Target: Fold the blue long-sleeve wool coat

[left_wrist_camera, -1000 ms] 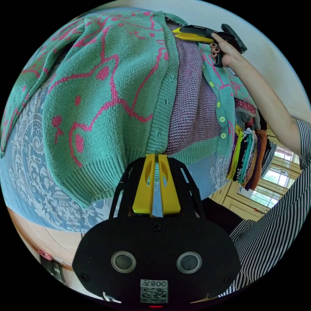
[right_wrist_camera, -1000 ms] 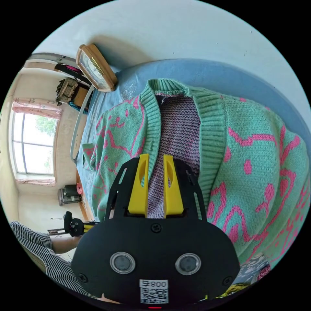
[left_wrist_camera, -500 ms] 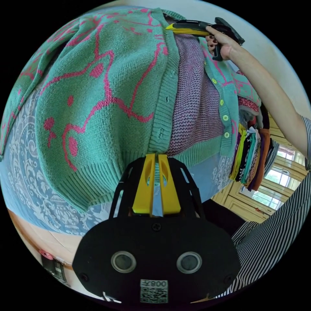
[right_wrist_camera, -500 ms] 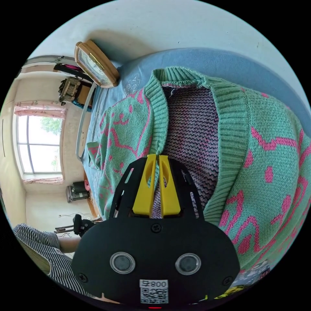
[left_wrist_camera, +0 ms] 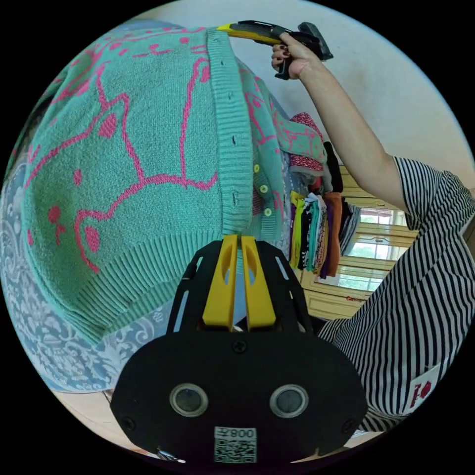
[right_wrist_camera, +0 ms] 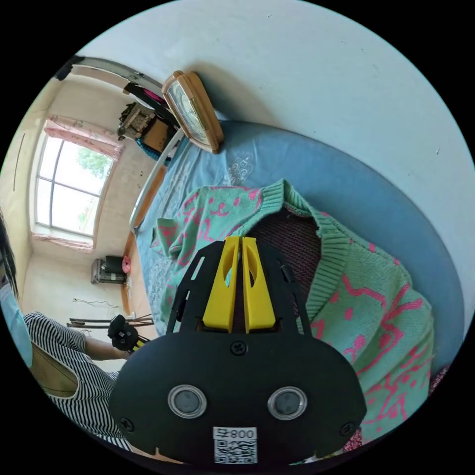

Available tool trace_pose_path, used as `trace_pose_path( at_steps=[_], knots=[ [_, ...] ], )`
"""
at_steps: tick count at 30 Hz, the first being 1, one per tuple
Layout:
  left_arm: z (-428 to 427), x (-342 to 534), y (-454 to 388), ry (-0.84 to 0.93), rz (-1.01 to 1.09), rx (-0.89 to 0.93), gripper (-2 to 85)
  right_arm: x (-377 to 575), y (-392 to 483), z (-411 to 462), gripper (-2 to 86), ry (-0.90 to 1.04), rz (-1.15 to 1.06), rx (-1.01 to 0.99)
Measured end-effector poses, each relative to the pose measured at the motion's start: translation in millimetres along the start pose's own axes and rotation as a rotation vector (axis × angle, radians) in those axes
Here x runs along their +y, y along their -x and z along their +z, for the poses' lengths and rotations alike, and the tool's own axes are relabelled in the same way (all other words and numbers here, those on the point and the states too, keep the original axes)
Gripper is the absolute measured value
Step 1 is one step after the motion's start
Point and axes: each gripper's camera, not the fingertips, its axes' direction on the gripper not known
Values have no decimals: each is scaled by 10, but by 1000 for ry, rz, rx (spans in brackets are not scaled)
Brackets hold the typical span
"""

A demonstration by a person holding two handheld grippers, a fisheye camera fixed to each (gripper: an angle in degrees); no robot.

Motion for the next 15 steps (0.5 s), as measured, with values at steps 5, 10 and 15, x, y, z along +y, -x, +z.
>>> trace_pose_path(
  at_steps=[5,10,15],
  knots=[
    [418,-410,-31,49,-28,-70,18,-170,-124,296,7,89,36,101],
    [513,-667,1,59,-83,-56,30,-181,-215,492,9,128,85,116],
    [410,-842,-170,38,-48,-43,48,-81,-224,61,14,30,140,129]
  ],
)
